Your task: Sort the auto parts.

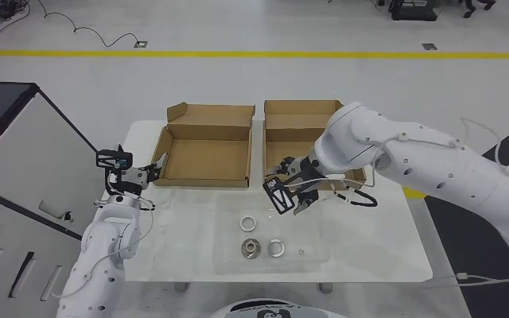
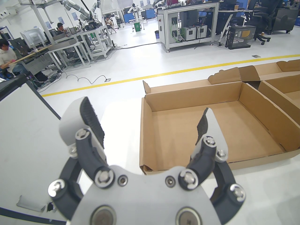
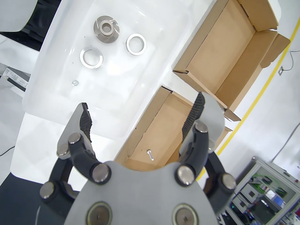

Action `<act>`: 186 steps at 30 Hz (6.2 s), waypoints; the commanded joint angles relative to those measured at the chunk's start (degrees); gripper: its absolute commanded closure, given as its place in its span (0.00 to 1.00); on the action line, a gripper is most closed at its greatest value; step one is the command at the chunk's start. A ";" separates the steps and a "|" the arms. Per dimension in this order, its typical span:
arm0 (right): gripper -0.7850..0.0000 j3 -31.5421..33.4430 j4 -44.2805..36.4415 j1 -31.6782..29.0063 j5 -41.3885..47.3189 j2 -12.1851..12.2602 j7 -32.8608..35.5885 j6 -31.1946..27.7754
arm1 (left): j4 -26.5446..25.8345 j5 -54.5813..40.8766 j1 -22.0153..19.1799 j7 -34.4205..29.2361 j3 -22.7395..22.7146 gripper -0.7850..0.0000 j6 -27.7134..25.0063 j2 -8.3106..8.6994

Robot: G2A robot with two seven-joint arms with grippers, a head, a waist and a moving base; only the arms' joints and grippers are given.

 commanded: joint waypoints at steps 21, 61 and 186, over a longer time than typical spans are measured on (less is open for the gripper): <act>0.00 0.00 -0.03 0.04 0.01 0.03 0.00 0.00 | 0.00 0.00 0.00 0.00 0.00 0.00 0.00 0.00; 0.00 0.00 -11.01 -7.79 12.70 -4.18 37.20 37.17 | 0.00 0.00 0.00 0.00 0.00 0.00 0.00 0.00; 0.74 0.00 -4.29 -23.55 7.89 -4.21 38.95 38.97 | 0.00 0.00 0.00 0.00 0.00 0.00 0.00 0.00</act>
